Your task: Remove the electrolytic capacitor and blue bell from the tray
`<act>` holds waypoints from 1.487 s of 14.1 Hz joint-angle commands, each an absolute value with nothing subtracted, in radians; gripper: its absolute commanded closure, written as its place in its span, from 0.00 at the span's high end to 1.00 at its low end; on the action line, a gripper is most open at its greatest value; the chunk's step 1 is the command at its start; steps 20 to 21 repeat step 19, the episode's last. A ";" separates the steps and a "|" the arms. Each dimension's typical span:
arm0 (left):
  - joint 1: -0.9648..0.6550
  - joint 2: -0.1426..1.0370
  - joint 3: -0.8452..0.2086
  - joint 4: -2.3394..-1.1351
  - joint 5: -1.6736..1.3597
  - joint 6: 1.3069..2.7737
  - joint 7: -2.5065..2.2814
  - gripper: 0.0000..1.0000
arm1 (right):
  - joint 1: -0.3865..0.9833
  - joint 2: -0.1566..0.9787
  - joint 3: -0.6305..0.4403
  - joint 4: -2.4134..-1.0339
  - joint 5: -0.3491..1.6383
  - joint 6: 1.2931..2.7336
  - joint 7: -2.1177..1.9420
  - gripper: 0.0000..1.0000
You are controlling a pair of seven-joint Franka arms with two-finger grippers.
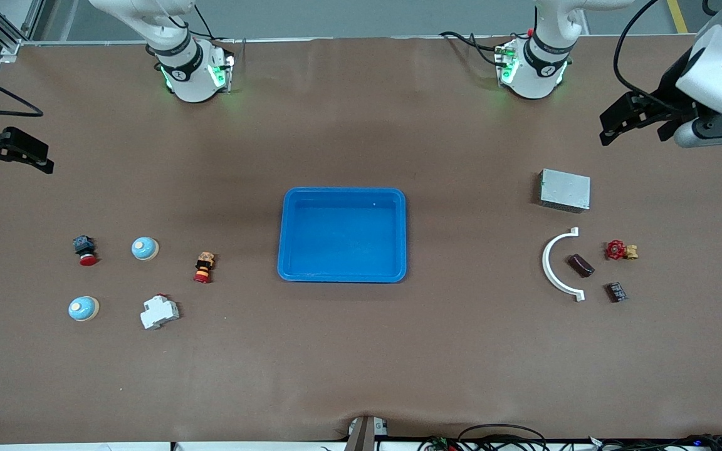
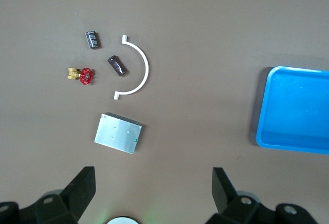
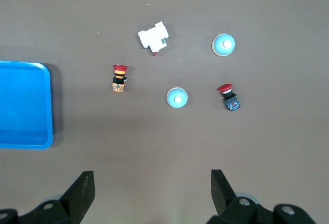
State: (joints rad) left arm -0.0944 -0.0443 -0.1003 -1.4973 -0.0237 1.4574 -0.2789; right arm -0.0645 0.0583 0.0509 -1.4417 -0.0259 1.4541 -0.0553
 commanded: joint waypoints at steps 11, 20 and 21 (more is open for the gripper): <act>-0.067 -0.058 -0.095 -1.502 0.021 1.460 -0.202 1.00 | -0.063 0.020 0.048 -1.450 0.023 1.465 -0.058 1.00; -0.057 -0.046 -0.071 -1.503 -0.026 1.476 -0.158 1.00 | -0.066 0.015 0.044 -1.450 0.023 1.468 -0.058 1.00; -0.057 -0.046 -0.071 -1.503 -0.026 1.476 -0.158 1.00 | -0.066 0.015 0.044 -1.450 0.023 1.468 -0.058 1.00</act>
